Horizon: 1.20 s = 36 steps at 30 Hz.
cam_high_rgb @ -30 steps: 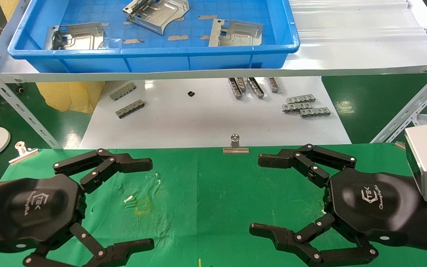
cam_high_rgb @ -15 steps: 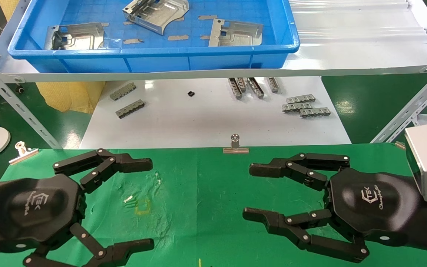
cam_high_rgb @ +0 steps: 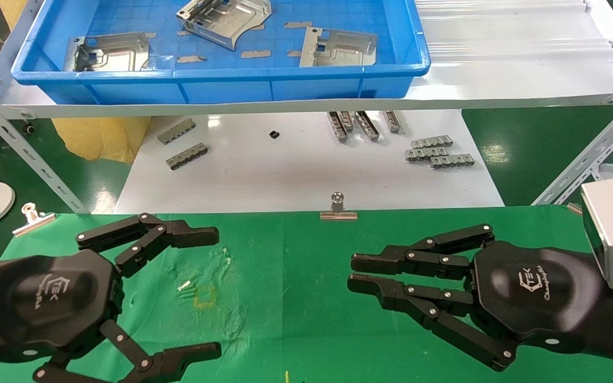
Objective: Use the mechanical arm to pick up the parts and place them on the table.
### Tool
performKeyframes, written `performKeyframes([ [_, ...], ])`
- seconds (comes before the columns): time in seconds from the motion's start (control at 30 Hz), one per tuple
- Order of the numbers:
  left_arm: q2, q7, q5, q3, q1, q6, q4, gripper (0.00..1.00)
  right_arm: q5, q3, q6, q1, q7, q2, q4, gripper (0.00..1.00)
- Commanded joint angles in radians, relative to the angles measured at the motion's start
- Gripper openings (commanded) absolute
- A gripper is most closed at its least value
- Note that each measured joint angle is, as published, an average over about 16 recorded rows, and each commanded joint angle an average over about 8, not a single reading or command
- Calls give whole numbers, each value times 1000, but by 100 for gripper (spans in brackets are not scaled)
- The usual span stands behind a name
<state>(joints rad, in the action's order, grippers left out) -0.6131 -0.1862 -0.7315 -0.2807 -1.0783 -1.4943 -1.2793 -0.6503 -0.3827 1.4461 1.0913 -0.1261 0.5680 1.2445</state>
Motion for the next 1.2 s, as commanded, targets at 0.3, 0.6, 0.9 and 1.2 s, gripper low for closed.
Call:
performKeyframes([
  [0.3,-9,-3,-16,1,-43,17,12,100,0,0,0,0,0,0,0,0],
  [0.6,-134,-27,-165,-55,-360,73,236,100,0,0,0,0,0,0,0,0],
  [0.9,-401,68,-416,-149,-738,343,771,100,0,0,0,0,0,0,0,0],
  [1.2,-613,122,-539,-198,-917,685,1131,66,0,0,0,0,0,0,0,60],
])
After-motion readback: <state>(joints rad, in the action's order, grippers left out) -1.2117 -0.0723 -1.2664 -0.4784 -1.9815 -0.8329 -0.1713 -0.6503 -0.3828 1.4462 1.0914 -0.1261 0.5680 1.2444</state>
